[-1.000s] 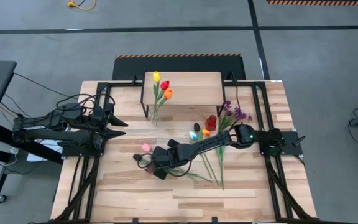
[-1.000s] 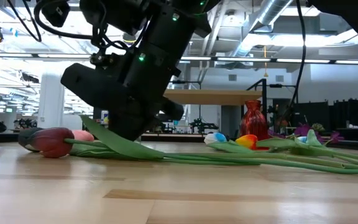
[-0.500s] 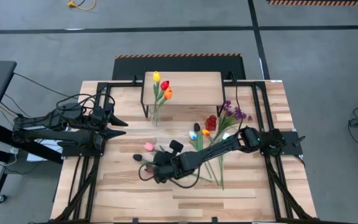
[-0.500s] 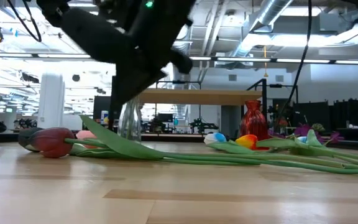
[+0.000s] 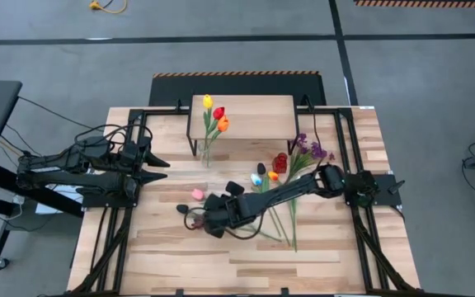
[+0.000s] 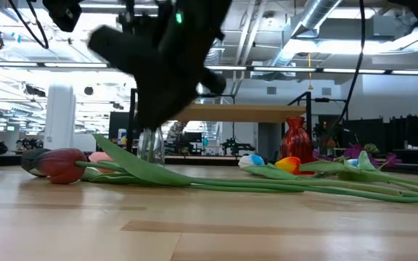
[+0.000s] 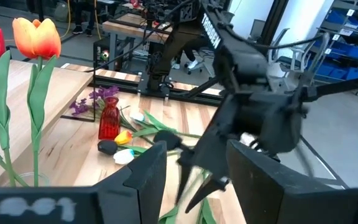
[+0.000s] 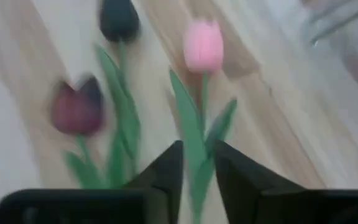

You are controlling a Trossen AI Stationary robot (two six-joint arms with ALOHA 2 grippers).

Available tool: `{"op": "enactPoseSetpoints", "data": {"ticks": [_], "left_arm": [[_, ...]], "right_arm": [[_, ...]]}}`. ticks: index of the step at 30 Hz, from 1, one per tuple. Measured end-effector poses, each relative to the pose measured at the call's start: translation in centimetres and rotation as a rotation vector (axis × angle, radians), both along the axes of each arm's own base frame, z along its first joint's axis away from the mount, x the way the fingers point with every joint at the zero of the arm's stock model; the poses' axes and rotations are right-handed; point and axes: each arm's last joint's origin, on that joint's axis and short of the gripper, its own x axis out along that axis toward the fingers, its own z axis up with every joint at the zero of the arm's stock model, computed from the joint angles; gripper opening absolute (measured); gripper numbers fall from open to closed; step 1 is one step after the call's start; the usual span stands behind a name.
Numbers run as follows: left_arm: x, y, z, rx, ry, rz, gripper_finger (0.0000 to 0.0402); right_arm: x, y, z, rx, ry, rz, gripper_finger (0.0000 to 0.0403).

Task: Pick and place flowers into a vace then onto a shelf
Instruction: Put the pink flower into the transparent vase

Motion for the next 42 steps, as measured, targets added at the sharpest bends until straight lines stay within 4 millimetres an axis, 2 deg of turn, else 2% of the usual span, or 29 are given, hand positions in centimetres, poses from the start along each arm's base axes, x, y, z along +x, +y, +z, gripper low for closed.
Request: {"op": "enactPoseSetpoints", "data": {"ticks": [7, 10, 13, 16, 18, 23, 27, 33, 37, 42], "left_arm": [[0.0, 0.0, 0.0, 0.001, 0.000, -0.001, 0.0158], [0.0, 0.0, 0.0, 0.003, 0.000, -0.001, 0.0157], [0.0, 0.0, 0.0, 0.003, 0.000, -0.001, 0.0157], [0.0, 0.0, 0.0, 0.004, 0.002, -0.001, 0.0157], [0.0, 0.0, -0.1, 0.004, 0.006, -0.002, 0.0157], [0.0, 0.0, -0.1, 0.006, 0.009, -0.002, 0.0157], [0.0, 0.0, -0.1, 0.006, 0.009, -0.002, 0.0157], [0.0, 0.0, -0.1, 0.006, 0.007, -0.002, 0.0157], [0.0, 0.0, 0.0, 0.008, -0.002, 0.000, 0.0157], [0.0, 0.0, 0.1, 0.044, -0.014, -0.019, 0.0157]], "right_arm": [[0.2, -2.1, -2.6, 0.100, 0.039, 0.028, 0.0191], [-0.1, -3.1, -4.2, 0.106, 0.050, 0.002, 0.0213], [-0.6, -3.9, -5.4, 0.139, 0.054, -0.043, 0.0216], [-1.0, -4.2, -6.5, 0.156, 0.042, -0.047, 0.0196], [-1.3, -4.1, -7.0, 0.156, 0.039, -0.046, 0.0164], [-1.6, -3.4, -7.6, 0.136, 0.021, -0.075, 0.0027], [-1.7, -2.5, -7.5, 0.092, -0.001, -0.104, 0.0013], [-1.7, -0.3, -5.3, 0.001, -0.037, -0.068, 0.0004], [-2.2, 1.7, -1.0, -0.094, -0.158, -0.046, 0.0003], [-3.3, 3.3, 4.3, -0.278, -0.341, -0.065, 0.0001]]}}
